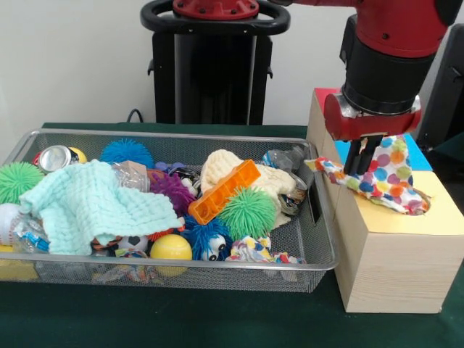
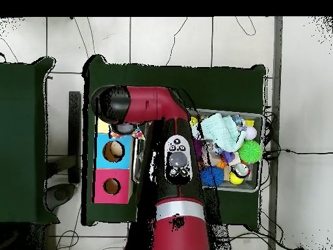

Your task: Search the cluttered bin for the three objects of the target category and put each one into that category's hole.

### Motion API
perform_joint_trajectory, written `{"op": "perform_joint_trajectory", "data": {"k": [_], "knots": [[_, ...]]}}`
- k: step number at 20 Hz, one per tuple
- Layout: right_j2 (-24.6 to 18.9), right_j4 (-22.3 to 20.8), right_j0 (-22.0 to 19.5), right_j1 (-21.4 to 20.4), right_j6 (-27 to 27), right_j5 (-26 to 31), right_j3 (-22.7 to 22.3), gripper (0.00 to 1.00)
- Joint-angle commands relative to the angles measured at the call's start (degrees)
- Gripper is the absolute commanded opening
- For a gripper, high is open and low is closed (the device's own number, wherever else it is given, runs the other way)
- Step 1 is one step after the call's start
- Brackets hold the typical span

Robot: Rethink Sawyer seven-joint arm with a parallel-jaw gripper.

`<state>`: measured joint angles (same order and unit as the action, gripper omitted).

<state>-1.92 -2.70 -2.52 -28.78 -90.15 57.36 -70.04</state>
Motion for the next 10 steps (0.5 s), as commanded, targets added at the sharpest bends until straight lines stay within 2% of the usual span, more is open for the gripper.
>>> {"op": "perform_joint_trajectory", "data": {"k": [1,3,5,7,10], "knots": [[0.3,-1.5,0.4,3.4,-8.7,5.2,3.6,0.0],[-0.2,-0.8,0.7,4.0,-9.1,4.7,4.2,0.0],[-1.6,0.6,0.7,4.7,-9.8,0.7,4.2,0.0],[-3.7,2.3,-0.4,4.0,-9.7,-7.5,1.4,0.0],[-6.7,3.7,-1.1,5.3,-8.8,-15.2,0.4,0.0]]}}
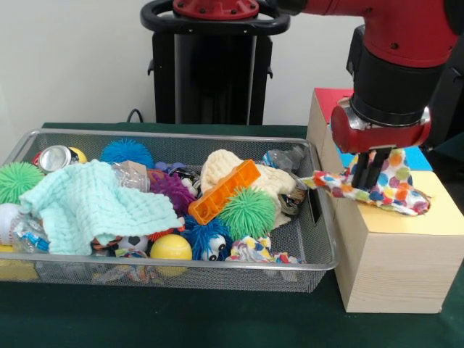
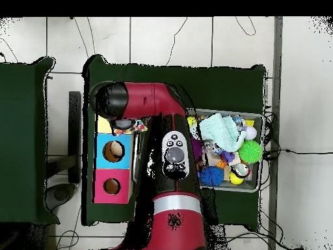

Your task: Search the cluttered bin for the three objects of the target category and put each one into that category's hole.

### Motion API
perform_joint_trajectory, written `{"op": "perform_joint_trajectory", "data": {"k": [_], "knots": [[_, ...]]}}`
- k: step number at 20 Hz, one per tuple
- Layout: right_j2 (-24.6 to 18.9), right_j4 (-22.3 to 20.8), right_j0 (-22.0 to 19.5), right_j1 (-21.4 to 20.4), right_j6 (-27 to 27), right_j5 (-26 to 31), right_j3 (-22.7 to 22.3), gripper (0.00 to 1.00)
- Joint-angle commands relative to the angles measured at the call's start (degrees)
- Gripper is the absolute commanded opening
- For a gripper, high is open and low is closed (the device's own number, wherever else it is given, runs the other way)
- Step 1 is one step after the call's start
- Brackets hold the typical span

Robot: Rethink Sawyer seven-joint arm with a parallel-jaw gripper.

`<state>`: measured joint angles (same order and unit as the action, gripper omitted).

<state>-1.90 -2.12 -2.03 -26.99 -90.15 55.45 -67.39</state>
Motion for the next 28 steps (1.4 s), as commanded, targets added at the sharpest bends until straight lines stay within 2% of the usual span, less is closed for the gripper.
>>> {"op": "perform_joint_trajectory", "data": {"k": [1,4,10,15,21,28], "knots": [[-7.5,3.6,-2.0,3.9,-8.1,-14.4,-2.6,0.0],[-8.4,4.7,-2.3,4.9,-7.3,-14.9,-2.4,0.0],[-9.4,6.1,-4.6,4.2,-5.4,-15.4,-5.7,0.0],[-6.5,6.2,-3.2,5.1,-7.1,-8.0,-3.2,0.0],[-4.6,5.3,-3.2,6.0,-6.6,-0.1,-0.4,0.0],[-7.0,6.1,-4.9,3.4,-3.2,7.7,-2.9,0.0]]}}
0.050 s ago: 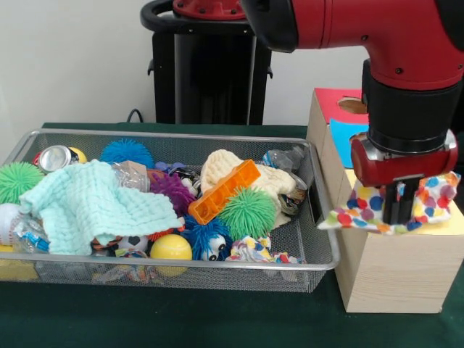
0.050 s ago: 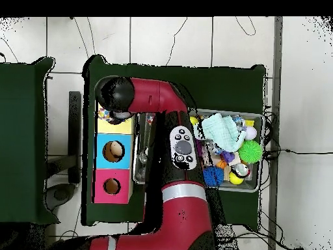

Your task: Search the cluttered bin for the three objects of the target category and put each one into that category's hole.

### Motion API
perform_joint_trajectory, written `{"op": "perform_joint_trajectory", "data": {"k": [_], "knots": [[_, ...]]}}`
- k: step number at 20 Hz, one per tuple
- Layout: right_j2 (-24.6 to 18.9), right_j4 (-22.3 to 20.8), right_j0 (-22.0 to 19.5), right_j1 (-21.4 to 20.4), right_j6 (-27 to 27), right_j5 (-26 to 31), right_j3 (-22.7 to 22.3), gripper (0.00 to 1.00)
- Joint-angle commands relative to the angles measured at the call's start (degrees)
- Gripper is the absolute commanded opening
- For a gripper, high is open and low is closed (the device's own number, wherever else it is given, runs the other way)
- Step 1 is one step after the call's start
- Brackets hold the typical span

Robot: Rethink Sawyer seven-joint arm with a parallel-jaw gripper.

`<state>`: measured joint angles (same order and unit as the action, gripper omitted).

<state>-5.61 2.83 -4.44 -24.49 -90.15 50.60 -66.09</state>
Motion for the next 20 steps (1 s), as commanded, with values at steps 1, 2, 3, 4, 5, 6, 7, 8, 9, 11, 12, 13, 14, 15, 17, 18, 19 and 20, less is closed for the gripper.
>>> {"op": "perform_joint_trajectory", "data": {"k": [1,2,3,4,5,6,7,8,9,11,12,13,14,15,17,18,19,20], "knots": [[-3.5,1.3,-2.5,0.5,-2.9,13.8,-4.3,0.0],[-3.4,1.3,-2.4,0.0,-3.3,14.7,-4.5,0.0],[-3.2,1.3,-2.3,-0.5,-3.6,15.7,-4.8,0.0],[-3.2,1.4,-2.2,-1.3,-3.7,15.5,-6.0,0.0],[-3.3,1.4,-2.2,-1.5,-3.8,15.5,-6.3,0.0],[-3.4,1.5,-2.2,-1.6,-3.8,15.5,-6.6,0.0],[-3.5,1.5,-2.3,-1.6,-3.8,15.1,-6.8,0.0],[-3.7,1.6,-2.3,-1.5,-3.8,14.7,-6.9,0.0],[-4.3,1.8,-2.5,-1.5,-3.4,13.4,-7.4,0.0],[-5.9,2.5,-3.0,-1.2,-2.0,10.0,-8.4,0.0],[-6.9,3.0,-3.4,-1.5,-1.1,7.9,-9.5,0.0],[-7.9,3.4,-3.9,-1.4,-0.3,6.0,-10.0,0.0],[-8.9,3.8,-4.3,-2.0,0.4,3.6,-11.4,0.0],[-10.1,4.0,-4.9,-2.0,1.3,1.1,-12.3,0.0],[-12.2,4.1,-5.9,-2.0,2.4,-4.1,-13.8,0.0],[-12.9,3.9,-6.1,-1.7,2.6,-5.4,-13.8,0.0],[-13.6,3.8,-6.4,-1.6,2.6,-6.7,-14.0,0.0],[-14.1,3.6,-6.6,-1.1,2.7,-7.3,-13.4,0.0]]}}
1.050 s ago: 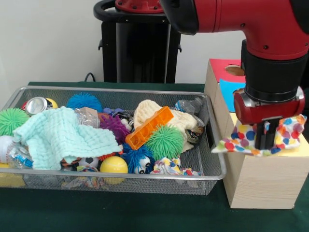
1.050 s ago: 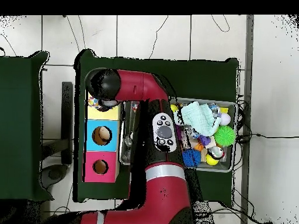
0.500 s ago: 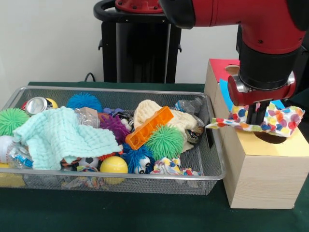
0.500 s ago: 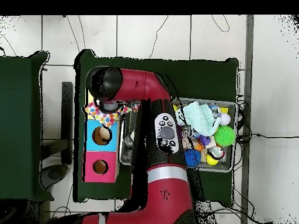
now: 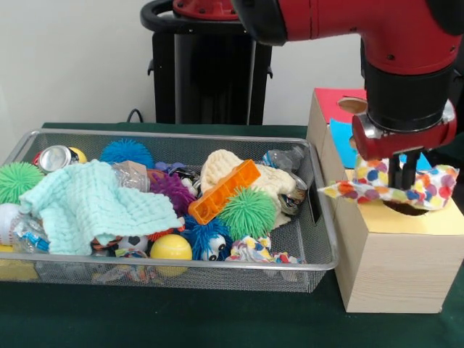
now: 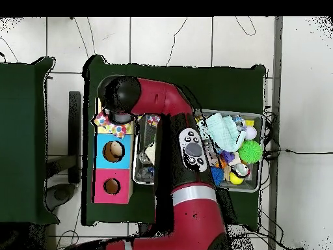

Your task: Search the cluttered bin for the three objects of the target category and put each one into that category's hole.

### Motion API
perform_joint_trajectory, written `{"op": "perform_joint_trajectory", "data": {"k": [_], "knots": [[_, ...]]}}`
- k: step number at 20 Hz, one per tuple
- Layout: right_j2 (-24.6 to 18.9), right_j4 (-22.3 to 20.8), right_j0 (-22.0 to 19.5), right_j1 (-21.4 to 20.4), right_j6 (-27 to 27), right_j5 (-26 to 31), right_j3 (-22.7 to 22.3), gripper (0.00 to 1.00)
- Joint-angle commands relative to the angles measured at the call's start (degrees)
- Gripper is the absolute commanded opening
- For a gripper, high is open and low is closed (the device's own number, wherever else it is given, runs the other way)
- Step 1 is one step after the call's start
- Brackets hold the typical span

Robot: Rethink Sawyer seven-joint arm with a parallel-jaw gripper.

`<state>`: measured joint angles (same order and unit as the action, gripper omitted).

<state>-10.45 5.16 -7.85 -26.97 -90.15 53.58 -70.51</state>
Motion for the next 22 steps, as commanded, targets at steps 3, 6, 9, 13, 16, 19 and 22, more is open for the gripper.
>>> {"op": "perform_joint_trajectory", "data": {"k": [3,6,9,13,16,19,22], "knots": [[-10.4,0.5,-3.7,1.4,2.1,-10.9,-9.4,0.0],[-10.0,-0.2,-3.3,2.0,0.8,-8.9,-8.0,0.0],[-8.4,-1.0,-2.6,3.2,-0.5,-5.8,-6.2,0.0],[-5.0,-2.5,-0.9,5.1,-2.8,2.9,-2.8,0.0],[-2.8,-3.4,0.2,5.7,-4.7,11.3,-0.7,0.0],[-1.6,-4.3,0.6,5.6,-5.6,18.5,0.4,0.0],[-1.2,-4.8,0.8,5.9,-6.3,21.5,1.5,0.0]]}}
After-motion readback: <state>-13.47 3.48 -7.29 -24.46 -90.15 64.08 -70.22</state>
